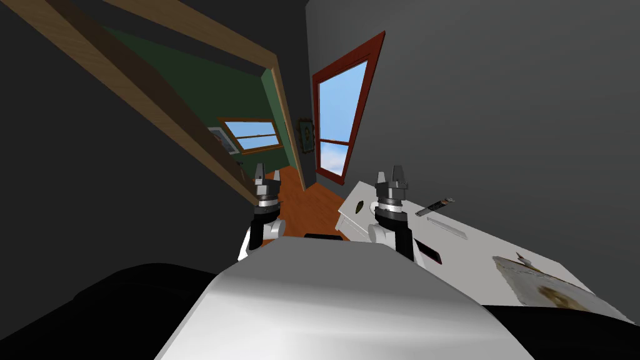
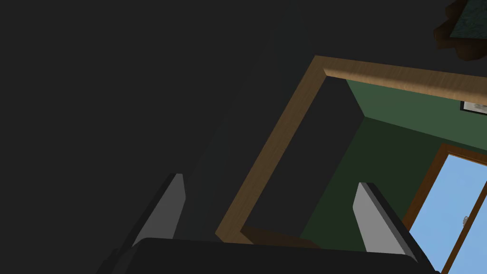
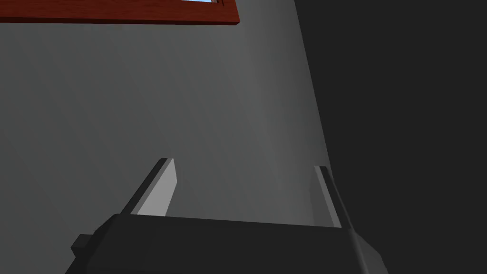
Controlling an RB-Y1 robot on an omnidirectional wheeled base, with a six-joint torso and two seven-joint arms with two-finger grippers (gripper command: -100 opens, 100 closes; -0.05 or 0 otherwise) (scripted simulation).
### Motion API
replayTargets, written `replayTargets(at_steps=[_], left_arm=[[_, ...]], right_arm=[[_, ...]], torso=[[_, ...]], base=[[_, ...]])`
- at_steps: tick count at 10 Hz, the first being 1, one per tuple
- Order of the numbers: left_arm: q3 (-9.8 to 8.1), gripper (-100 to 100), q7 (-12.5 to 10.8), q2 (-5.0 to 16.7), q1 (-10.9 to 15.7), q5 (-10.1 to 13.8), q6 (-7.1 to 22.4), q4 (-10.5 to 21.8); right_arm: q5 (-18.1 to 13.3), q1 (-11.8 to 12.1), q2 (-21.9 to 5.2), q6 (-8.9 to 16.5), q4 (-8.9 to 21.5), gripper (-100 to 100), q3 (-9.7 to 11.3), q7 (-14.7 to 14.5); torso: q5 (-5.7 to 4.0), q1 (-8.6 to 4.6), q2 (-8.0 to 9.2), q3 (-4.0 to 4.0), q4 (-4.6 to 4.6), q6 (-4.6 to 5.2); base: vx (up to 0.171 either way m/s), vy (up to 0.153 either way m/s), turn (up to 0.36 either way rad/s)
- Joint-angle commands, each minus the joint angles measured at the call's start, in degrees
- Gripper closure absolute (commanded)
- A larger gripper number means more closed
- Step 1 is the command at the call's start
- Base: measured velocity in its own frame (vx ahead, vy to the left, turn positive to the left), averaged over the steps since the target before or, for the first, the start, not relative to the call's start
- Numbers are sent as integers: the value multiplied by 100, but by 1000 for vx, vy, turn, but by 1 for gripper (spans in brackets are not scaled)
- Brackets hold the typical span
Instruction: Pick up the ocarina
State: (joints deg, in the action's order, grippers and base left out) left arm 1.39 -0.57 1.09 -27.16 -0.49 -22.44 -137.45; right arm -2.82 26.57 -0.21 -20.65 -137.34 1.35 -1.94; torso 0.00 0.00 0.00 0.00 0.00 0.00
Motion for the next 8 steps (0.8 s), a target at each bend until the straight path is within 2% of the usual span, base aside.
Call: replayTargets(at_steps=[1,2,3,8], left_arm=[[0,0,0,0,0,0,0,0],[0,0,0,0,0,0,0,0],[1,0,0,-1,0,0,0,0],[1,0,0,-1,-1,0,0,-1]], right_arm=[[6,-40,-160,118,40,-100,-73,54],[12,-66,-243,197,71,-100,-121,91],[35,-136,-429,408,161,-100,-246,195],[190,-370,-962,1199,558,-100,-701,626]], torso=[[0,0,0,0,0,0],[2,13,-8,-4,-1,-1],[5,24,-17,-10,-4,-1],[8,37,-42,-25,-10,0]], base=[[26,44,16],[52,76,12],[104,110,12],[102,109,-15]])
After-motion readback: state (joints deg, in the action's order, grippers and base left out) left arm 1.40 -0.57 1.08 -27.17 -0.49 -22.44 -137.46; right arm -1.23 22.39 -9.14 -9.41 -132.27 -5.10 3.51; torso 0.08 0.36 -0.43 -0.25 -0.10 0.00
